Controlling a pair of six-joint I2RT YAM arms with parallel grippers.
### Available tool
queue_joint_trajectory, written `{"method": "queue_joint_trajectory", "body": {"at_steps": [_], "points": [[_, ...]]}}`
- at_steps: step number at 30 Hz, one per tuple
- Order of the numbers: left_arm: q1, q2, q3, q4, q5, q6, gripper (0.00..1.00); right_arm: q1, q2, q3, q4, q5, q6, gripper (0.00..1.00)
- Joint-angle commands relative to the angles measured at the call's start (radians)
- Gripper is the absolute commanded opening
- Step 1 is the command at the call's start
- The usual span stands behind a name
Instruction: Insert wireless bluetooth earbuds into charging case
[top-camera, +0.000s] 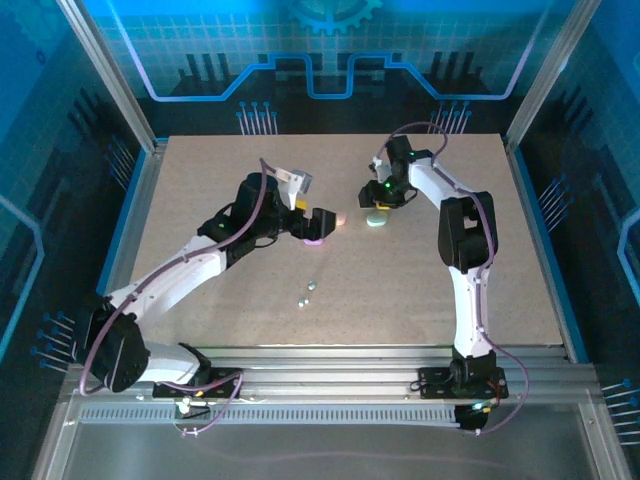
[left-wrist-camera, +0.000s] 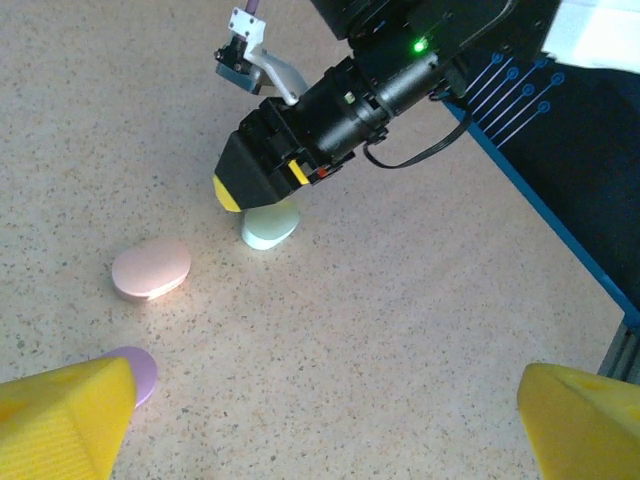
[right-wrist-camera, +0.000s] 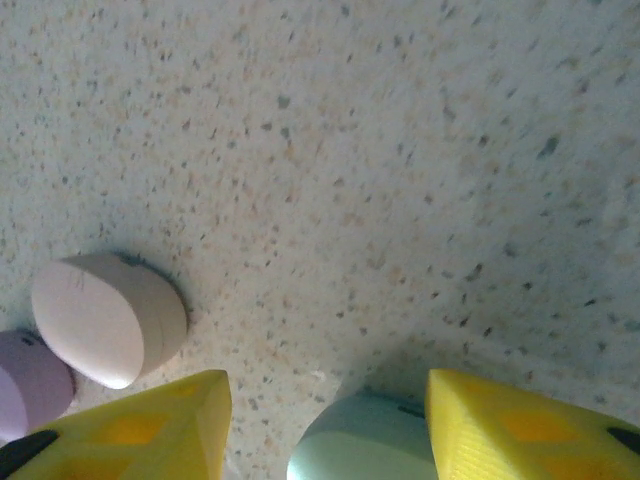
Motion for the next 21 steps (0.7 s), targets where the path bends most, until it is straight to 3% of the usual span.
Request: {"method": "queue_joint_trajectory", "body": {"at_steps": [1, 15, 21], "points": [[0.011, 0.027, 0.044, -0.073, -0.002, -0.031, 0.99, -0.013, -0.004, -0.015, -0.069, -0.033, -0.055, 0.55], [0.011, 0.074, 0.059, -0.066, 0.028, -0.037, 0.99, -0.009, -0.174, -0.256, -0.016, -0.046, -0.06, 0.57], [0.01, 0.079, 0.06, -0.06, 0.035, -0.036, 0.99, 0.006, -0.2, -0.318, 0.04, 0.089, -0.001, 0.68]]}}
